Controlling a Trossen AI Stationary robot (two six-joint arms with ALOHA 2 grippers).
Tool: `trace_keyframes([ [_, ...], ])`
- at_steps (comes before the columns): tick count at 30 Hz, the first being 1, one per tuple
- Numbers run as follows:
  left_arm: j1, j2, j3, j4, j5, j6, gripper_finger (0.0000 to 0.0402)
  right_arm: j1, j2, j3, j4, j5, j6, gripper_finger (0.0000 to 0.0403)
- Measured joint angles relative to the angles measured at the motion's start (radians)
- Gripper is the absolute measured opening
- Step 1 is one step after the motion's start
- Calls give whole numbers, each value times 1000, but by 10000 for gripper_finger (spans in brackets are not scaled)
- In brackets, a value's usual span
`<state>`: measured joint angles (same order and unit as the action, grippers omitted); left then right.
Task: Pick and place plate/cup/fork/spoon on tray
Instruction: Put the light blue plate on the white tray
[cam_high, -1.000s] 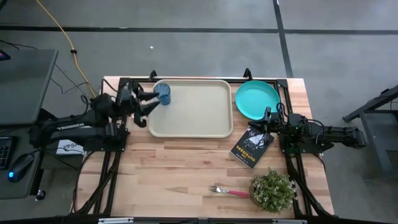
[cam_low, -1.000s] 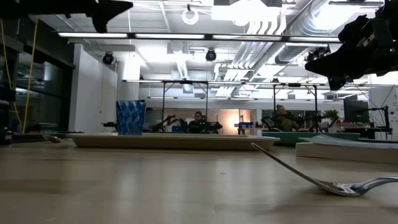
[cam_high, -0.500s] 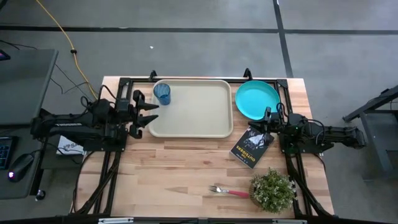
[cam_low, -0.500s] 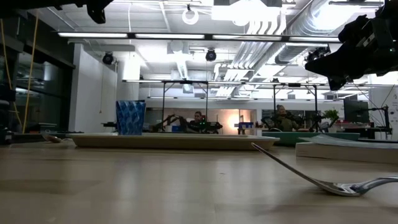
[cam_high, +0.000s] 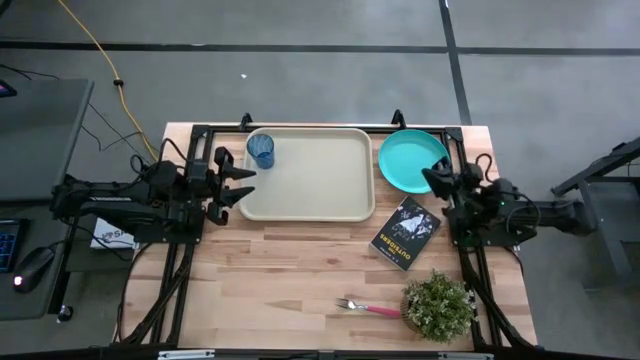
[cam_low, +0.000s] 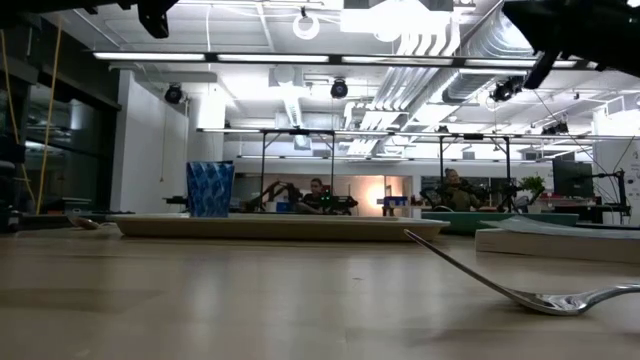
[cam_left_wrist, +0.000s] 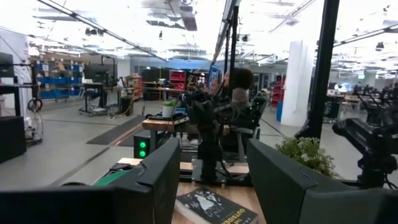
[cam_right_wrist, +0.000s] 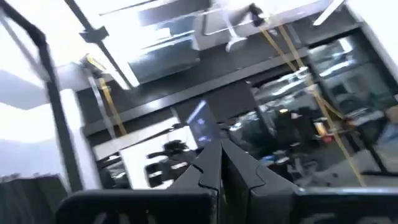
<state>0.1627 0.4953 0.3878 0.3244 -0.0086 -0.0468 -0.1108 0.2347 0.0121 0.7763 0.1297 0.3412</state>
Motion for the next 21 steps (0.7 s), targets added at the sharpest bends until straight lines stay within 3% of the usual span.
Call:
trace_keyframes([
  [7,0,0,0,-14,0,-3,168,0,355,163,21,-16,-10,0],
  [11,0,0,0,-51,0,-11,168,-2,535,324,-88,-10,-77,0],
  [16,0,3,0,-115,0,-53,168,-2,671,560,-497,34,-121,0],
  [21,0,5,0,-151,0,-55,168,-19,784,796,-1045,253,8,3],
])
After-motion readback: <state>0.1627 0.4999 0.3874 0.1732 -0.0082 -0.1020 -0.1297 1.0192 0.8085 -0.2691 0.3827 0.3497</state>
